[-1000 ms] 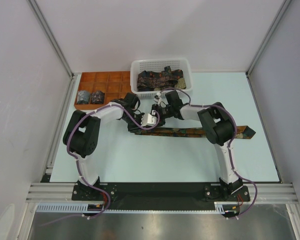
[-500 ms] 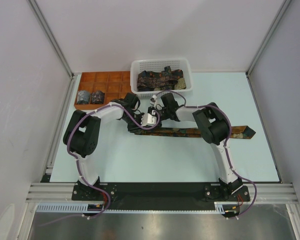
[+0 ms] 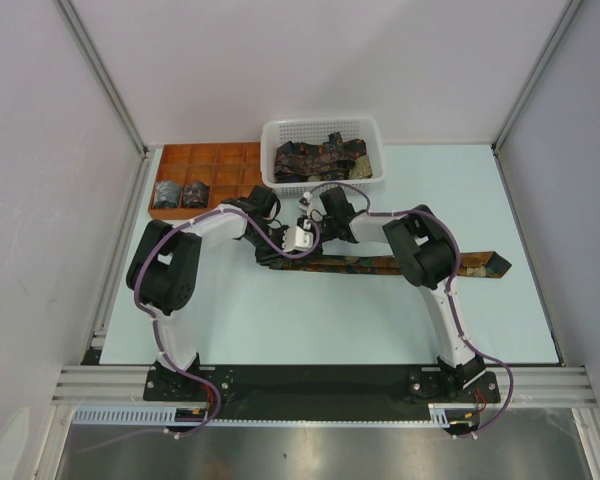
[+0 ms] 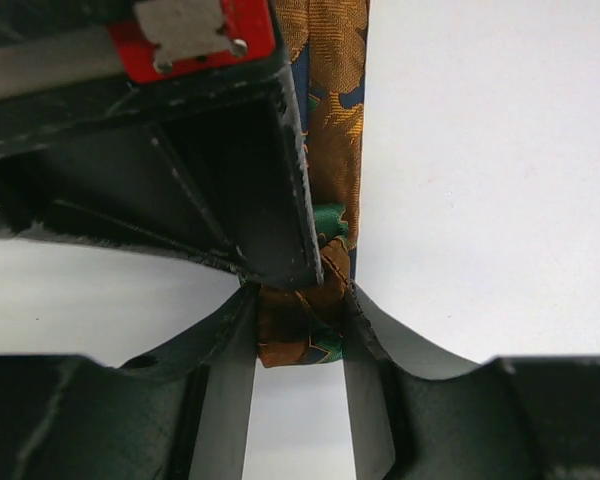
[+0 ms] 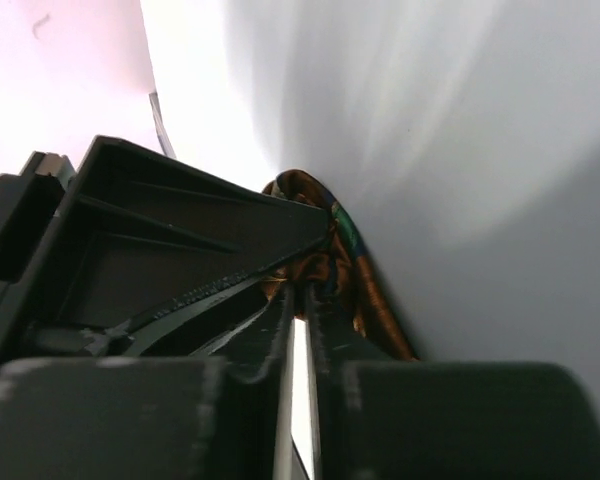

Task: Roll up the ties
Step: Roll the tie at the center of the board.

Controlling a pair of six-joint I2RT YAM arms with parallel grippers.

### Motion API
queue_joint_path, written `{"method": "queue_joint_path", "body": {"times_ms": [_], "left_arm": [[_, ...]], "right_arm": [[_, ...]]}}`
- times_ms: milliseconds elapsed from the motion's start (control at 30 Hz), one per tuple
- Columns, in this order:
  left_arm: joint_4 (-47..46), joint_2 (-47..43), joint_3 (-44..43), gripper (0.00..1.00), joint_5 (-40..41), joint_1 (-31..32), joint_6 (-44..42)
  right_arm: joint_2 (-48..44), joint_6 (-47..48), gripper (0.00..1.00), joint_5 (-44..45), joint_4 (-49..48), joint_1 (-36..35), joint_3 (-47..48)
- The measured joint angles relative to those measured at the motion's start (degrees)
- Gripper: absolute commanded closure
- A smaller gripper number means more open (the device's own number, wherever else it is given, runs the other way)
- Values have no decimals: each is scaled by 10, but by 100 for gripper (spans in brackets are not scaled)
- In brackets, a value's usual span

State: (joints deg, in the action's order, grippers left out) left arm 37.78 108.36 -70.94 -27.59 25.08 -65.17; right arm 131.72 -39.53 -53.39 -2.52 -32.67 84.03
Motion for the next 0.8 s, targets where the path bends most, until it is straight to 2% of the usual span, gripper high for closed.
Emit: {"method": "queue_joint_path", "body": {"times_ms": [33,133,200,400,667,733,800], "left_arm": [[0,0,0,47,0,0,3],[1,0,0,36,-1,-5,12],[4,0,0,32,-2,-12,14],[5,0,7,30,-4,-49,17],[4,-1,9,30,-12,-47,17],[4,-1,9,32,-15,-45,17],[4,-1,9,39,-16,-41,18]], "right_arm": [[1,1,100,0,2,0,0],[1,4,100,-1,5,3,0],[1,3,100,-3,2,5,-2],[1,-33,100,-30,-69,19,-44],[5,-77,100,-47,-143,28,-74],[6,-83,100,-49,-152,29,-76],[7,-85,100,-51,-160,30,-81]]}}
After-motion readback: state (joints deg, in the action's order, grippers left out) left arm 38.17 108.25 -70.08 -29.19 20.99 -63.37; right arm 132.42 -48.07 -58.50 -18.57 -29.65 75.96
